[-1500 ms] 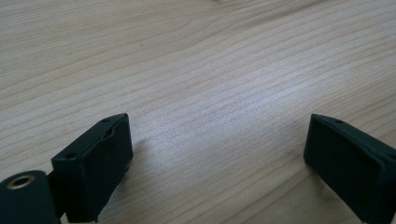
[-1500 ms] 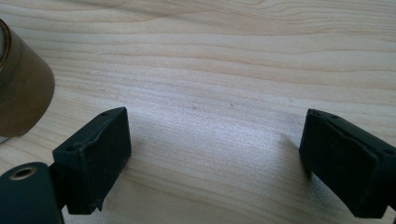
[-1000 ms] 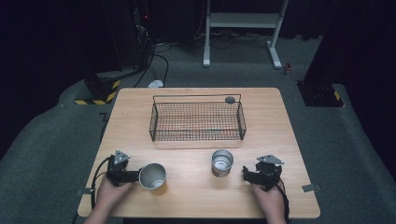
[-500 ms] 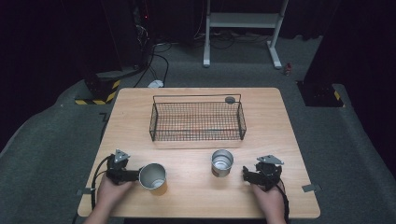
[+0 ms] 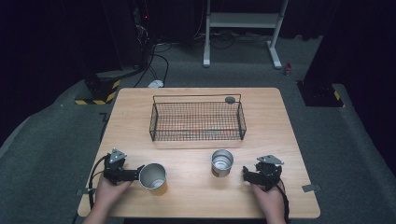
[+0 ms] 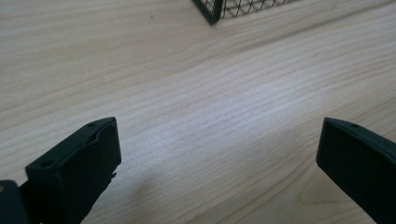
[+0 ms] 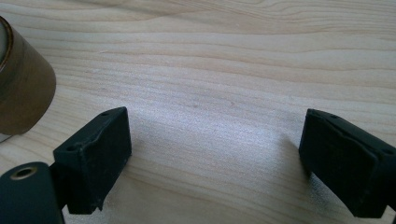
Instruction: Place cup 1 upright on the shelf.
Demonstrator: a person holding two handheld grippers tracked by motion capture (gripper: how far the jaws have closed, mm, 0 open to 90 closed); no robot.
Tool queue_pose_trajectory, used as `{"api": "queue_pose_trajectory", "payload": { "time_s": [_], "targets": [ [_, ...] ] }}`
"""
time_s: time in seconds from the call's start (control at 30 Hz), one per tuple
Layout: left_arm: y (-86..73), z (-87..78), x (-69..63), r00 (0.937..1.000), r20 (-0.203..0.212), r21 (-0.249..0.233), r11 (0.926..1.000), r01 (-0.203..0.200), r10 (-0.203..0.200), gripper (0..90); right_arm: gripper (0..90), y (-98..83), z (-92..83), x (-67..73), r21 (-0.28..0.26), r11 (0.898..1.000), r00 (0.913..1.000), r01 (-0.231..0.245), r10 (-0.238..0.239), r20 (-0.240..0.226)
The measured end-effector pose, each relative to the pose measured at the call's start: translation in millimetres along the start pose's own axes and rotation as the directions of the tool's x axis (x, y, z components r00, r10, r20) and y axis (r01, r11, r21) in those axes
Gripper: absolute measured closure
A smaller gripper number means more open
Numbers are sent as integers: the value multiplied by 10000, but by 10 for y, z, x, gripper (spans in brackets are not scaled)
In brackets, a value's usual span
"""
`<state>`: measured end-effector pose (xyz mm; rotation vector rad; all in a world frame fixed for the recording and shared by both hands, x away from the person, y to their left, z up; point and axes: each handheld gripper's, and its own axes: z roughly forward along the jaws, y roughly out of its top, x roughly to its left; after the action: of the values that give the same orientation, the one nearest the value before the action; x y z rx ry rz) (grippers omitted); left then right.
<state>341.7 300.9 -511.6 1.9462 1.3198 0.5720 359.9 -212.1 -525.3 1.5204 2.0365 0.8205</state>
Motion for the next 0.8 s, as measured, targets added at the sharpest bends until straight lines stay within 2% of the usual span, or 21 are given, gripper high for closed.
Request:
{"api": "queue_pose_trajectory", "payload": {
  "time_s": [0.03, 0.33, 0.53, 0.8],
  "targets": [
    [14, -37, -3, 10000, -4, -191, 9998, -24, 24, 2, 91, 0, 0, 0, -2, 10000, 10000, 2, -2, 1],
    [56, -183, 5, 10000, -49, -658, 9978, 72, -76, 2, 91, 0, 0, 0, -1, 10000, 10000, -2, 2, 0],
    [95, -233, -21, 10000, -67, -828, 9965, -61, 56, 2, 91, 0, 0, 0, -1, 10000, 10000, 0, 0, 0],
    [183, -428, -79, 9997, -57, -1333, 9908, -235, 230, 2, 91, 0, 0, 0, -1, 10000, 10000, 1, -1, 1]
  ]
}}
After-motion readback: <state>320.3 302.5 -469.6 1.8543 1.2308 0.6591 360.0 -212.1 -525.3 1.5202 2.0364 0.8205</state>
